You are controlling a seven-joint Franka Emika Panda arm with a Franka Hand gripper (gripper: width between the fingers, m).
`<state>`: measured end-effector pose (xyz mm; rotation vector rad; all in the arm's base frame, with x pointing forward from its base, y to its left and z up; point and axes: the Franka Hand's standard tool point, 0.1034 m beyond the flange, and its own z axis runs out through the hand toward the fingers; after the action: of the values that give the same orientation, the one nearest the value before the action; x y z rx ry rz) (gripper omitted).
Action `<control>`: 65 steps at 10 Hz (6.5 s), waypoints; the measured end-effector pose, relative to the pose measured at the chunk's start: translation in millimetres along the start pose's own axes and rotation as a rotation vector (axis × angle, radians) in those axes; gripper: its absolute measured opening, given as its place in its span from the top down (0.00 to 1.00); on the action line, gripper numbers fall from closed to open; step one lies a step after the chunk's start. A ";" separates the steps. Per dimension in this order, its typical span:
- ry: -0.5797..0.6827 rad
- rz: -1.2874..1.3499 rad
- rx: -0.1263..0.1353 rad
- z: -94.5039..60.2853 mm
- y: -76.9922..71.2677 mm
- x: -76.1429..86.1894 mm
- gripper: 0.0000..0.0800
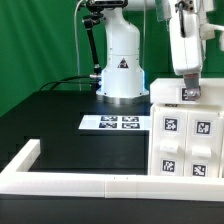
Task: Assemble cabinet
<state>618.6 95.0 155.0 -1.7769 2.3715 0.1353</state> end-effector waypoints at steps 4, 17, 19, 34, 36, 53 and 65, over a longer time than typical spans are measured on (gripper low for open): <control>-0.018 -0.119 0.018 -19.9 6.9 -7.0 0.01; -0.028 -1.171 -0.017 -33.4 -1.0 -8.1 0.00; 0.003 -1.464 -0.033 -32.9 -0.4 -7.6 0.00; 0.022 -2.763 -0.110 -11.9 -4.0 1.9 0.00; 0.003 -2.759 -0.129 -1.1 -0.7 5.5 0.00; 0.055 -1.625 -0.074 -0.4 -2.0 7.6 0.31; 0.049 -0.758 -0.004 -0.6 -0.7 -1.7 0.31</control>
Offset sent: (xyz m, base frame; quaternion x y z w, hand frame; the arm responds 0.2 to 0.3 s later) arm -0.0226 0.0042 0.0235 0.0016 -0.0098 -0.0411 0.9991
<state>619.7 96.2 156.0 -2.5456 1.5605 -0.0094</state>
